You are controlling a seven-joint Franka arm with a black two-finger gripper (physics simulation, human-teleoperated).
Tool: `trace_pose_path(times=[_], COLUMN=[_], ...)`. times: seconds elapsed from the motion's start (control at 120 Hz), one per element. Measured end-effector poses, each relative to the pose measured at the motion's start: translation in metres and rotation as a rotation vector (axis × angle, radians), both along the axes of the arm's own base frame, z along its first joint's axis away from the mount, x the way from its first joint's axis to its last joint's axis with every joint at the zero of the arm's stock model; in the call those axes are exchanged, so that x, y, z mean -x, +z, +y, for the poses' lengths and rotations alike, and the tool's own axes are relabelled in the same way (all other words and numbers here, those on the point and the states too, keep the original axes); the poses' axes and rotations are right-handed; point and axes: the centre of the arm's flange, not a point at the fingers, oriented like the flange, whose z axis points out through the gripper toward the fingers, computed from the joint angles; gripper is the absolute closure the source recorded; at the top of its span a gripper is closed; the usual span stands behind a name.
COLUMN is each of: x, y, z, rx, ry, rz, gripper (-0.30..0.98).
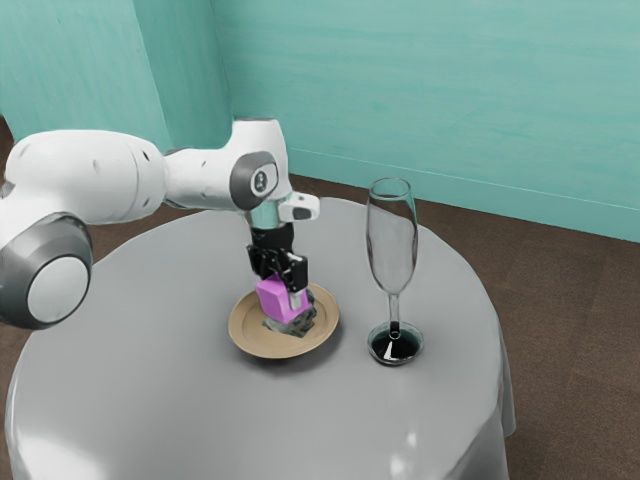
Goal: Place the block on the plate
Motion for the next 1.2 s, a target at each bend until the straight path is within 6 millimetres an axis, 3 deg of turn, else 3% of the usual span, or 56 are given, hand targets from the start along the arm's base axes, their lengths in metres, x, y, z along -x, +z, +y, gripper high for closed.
trace_pose_path(times=[0.175,0.45,0.7,1.05,1.2], x=[-0.003,-0.006,-0.003,0.008,0.012], y=[-0.038,-0.033,0.03,0.151,0.162], z=[0.002,0.005,-0.007,-0.026,-0.03], rx=[-0.014,-0.018,-0.02,-0.076,-0.104], ry=[0.009,0.01,-0.027,-0.119,-0.143], rz=[0.012,-0.016,-0.099,-0.213,-0.186], gripper=[0.24,0.08,0.03,0.0,0.0])
